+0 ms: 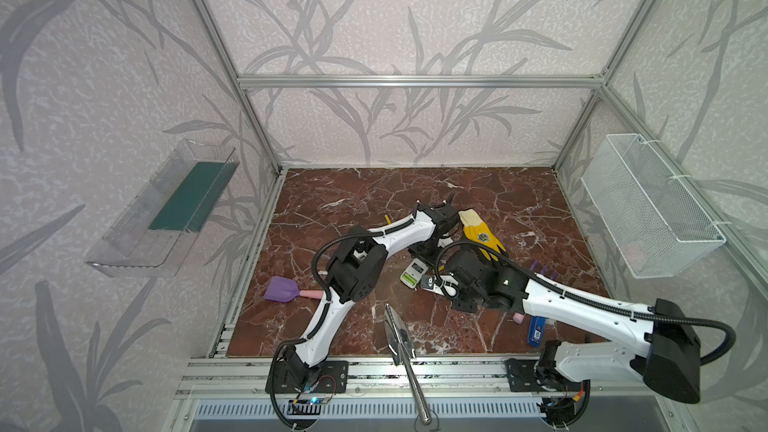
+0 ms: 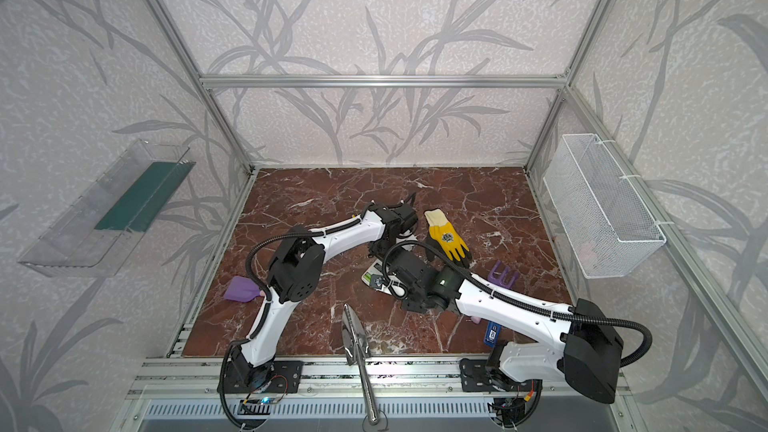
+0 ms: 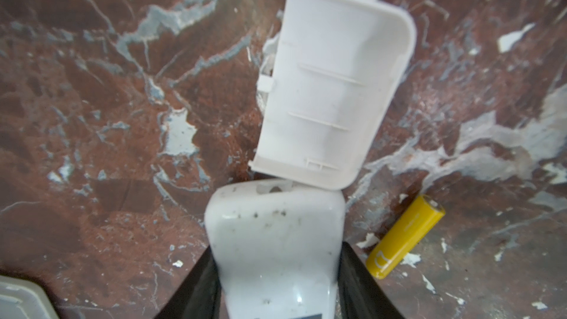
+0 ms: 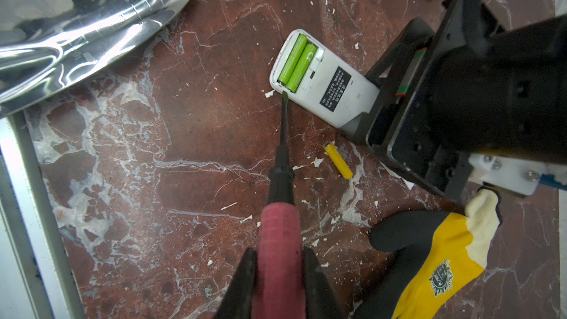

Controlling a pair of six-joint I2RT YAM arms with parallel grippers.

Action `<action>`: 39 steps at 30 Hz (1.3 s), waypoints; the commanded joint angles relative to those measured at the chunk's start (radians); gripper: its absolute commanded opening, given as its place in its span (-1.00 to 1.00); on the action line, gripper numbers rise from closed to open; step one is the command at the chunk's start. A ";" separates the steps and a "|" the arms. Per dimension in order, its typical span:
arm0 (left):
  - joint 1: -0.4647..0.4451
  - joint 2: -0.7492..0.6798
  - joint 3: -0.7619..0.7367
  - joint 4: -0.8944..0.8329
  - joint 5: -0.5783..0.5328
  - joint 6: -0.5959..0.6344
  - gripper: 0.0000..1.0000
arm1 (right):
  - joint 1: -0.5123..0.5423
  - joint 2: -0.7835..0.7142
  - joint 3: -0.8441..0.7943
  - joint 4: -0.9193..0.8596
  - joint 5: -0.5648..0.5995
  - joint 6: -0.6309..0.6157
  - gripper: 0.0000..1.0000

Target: Unload the batteries from the remote control

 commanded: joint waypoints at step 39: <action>-0.015 0.086 0.031 -0.088 -0.035 -0.017 -0.79 | 0.007 0.071 0.078 -0.081 0.019 -0.006 -1.00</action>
